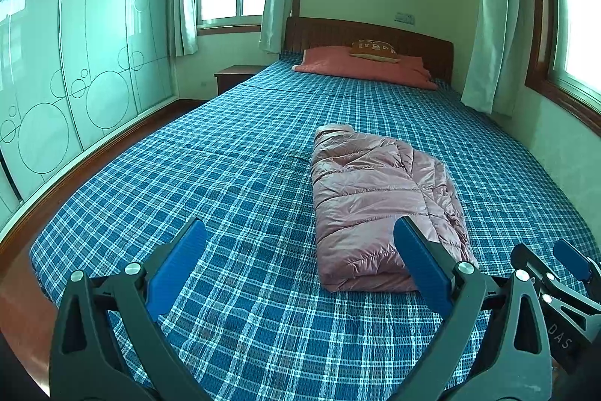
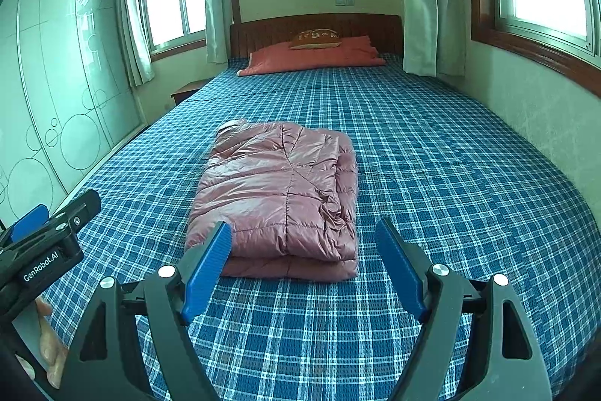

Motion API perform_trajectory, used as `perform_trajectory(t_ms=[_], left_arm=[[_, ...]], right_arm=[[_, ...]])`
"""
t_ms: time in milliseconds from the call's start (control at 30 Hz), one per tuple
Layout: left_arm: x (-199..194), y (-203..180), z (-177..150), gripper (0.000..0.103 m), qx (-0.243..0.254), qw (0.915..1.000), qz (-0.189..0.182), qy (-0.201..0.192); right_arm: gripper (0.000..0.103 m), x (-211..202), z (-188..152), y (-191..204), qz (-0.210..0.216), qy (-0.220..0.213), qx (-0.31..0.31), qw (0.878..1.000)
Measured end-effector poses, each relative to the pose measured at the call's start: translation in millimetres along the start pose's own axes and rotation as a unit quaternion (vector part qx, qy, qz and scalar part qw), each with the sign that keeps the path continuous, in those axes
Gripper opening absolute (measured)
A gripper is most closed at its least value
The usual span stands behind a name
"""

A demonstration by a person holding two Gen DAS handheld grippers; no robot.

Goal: Fold large clothes

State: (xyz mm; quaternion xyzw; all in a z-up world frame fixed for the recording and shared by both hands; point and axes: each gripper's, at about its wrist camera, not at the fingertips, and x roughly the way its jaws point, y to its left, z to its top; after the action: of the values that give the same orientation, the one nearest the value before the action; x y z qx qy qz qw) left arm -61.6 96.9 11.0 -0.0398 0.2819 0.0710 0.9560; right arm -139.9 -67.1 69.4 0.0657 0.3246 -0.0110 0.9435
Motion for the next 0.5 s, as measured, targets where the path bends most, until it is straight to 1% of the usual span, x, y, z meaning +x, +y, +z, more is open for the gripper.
perform_trajectory(t_ms=[500], left_arm=[[0.5, -2.0, -2.3, 0.1, 0.003, 1.0, -0.001, 0.003]], right_arm=[[0.078, 1.1, -2.2, 5.4, 0.001, -0.003, -0.002, 1.0]])
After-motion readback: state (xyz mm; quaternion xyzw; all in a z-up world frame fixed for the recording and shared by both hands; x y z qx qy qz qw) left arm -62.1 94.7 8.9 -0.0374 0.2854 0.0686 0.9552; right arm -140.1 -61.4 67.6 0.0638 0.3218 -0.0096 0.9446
